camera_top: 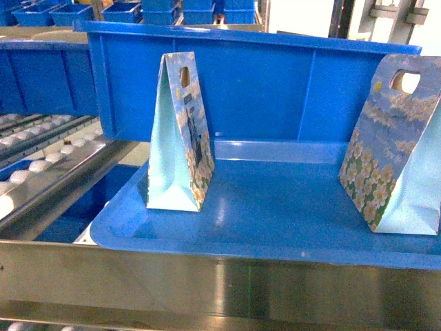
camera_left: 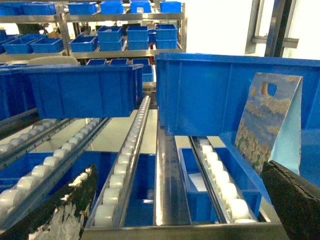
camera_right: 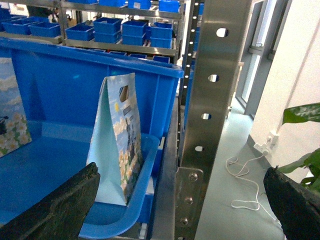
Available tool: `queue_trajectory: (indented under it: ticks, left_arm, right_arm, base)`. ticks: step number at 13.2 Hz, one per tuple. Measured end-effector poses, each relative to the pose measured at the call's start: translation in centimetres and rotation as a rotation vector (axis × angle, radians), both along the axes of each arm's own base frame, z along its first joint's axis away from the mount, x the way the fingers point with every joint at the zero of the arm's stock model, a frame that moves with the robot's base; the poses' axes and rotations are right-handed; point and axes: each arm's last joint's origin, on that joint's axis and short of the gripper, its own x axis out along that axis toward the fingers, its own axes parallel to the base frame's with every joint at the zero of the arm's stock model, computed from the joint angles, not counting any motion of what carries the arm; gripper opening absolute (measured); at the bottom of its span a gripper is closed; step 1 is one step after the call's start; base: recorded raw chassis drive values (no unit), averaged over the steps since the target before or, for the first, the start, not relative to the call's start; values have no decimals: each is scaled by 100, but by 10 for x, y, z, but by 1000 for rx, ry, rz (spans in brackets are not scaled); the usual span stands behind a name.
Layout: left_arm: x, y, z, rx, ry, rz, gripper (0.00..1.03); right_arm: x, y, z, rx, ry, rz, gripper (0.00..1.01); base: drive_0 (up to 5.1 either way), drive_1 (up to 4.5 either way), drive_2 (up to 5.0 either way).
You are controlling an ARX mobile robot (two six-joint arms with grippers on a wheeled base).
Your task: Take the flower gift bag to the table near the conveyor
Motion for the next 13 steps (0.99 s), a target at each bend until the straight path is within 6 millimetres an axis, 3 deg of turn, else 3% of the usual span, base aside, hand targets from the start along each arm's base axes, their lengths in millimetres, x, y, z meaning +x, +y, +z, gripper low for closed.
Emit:
queue_trajectory:
  ticks: [2, 4, 5, 9, 13]
  left_arm:
    - [13, -2, 10, 4, -19, -39, 98]
    - [34, -8, 34, 11, -67, -87, 98]
    - [50, -17, 44, 26, -52, -133, 98]
    - [49, -16, 45, 27, -63, -126, 98]
    - [49, -16, 46, 27, -64, -126, 98]
  right_arm:
    - [8, 8, 4, -13, 0, 29, 98]
    - [24, 21, 26, -5, -27, 50, 98]
    - [38, 39, 40, -18, -22, 66, 98]
    - [40, 39, 39, -30, -22, 60, 98]
    - [65, 49, 48, -39, -14, 73, 98]
  base:
    - [0, 0, 0]
    - [0, 0, 0]
    - [0, 0, 0]
    - [0, 0, 0]
    - [0, 0, 0]
